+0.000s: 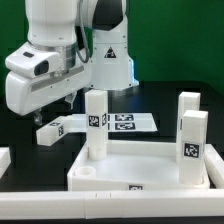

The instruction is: Assemble desk

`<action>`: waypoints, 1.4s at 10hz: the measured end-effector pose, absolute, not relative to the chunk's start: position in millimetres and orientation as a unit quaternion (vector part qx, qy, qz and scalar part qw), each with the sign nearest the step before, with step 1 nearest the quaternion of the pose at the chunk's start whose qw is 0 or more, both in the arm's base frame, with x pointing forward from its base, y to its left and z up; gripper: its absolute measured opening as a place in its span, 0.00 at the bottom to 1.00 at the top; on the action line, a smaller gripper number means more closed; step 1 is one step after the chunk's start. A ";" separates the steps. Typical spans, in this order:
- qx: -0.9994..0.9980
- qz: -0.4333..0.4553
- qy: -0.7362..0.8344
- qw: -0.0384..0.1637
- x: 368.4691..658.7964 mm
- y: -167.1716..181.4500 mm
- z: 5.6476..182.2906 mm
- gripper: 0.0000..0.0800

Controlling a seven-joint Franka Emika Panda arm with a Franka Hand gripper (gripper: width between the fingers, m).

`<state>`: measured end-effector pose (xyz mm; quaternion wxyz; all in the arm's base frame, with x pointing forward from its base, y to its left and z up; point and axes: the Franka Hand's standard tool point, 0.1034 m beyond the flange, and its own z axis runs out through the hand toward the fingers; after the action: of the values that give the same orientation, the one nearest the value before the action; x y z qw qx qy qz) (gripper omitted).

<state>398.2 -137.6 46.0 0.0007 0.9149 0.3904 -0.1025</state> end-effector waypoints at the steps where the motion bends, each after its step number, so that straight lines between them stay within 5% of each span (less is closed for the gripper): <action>1: 0.927 -0.101 0.361 0.002 398.4 -136.8 45.9 0.81; 5: 0.983 -0.132 0.130 -0.013 414.2 -138.2 48.7 0.81; 7: 0.985 -0.170 -0.005 -0.040 424.7 -143.4 49.4 0.81; 10: 0.984 -0.165 -0.067 -0.027 426.4 -136.8 46.4 0.81; 14: 0.947 -0.268 -0.151 -0.093 417.3 -143.3 37.9 0.81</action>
Offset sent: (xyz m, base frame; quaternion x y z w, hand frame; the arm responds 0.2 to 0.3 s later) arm 0.0236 -0.0182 0.0059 0.1018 -0.1000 0.4221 0.8952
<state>417.3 -143.3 37.9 -0.0927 0.9470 -0.1512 -0.2680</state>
